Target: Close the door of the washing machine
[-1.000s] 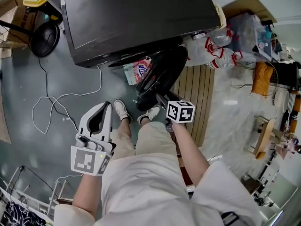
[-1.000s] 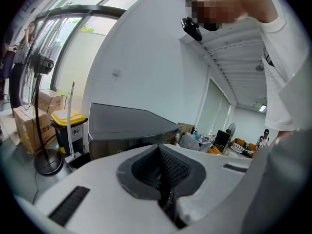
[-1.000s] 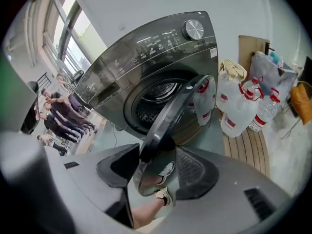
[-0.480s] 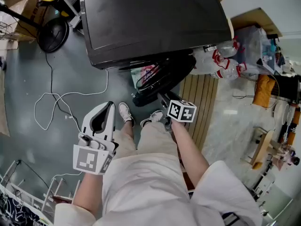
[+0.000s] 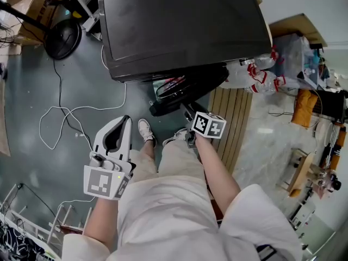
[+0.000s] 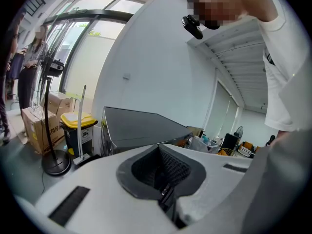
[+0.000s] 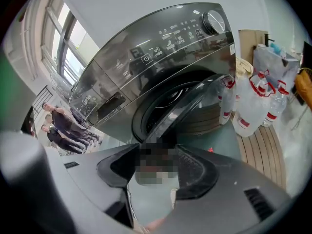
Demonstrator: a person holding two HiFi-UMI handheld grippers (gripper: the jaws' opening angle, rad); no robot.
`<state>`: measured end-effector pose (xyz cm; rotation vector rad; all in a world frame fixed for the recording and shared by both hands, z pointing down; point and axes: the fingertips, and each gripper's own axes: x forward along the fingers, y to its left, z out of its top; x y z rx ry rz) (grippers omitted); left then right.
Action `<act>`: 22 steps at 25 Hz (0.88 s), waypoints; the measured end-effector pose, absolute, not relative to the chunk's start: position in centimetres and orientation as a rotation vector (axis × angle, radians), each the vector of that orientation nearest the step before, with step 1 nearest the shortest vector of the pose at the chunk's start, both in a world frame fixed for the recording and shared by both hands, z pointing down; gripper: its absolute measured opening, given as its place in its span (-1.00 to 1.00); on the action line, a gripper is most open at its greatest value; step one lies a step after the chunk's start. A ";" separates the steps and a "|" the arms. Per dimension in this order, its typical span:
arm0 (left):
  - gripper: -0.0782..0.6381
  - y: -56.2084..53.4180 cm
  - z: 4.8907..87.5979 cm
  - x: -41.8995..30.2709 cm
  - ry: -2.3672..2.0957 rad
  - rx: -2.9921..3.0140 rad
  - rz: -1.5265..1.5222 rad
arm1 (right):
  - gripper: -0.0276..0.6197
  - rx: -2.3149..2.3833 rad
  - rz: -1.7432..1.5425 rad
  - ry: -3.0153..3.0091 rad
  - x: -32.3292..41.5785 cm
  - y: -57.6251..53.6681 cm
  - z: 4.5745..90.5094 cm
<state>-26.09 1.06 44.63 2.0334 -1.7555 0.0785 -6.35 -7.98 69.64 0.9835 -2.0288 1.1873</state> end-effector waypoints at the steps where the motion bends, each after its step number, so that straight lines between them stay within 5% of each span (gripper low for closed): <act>1: -0.76 1.0 44.7 -26.2 -1.755 2.033 0.078 | -0.22 0.978 1.185 -2.035 -6.7 -8.1 69.6; 22: -0.76 0.6 45.9 -28.1 -1.766 1.995 0.091 | -0.26 0.875 0.974 -2.143 -12.1 -12.6 69.7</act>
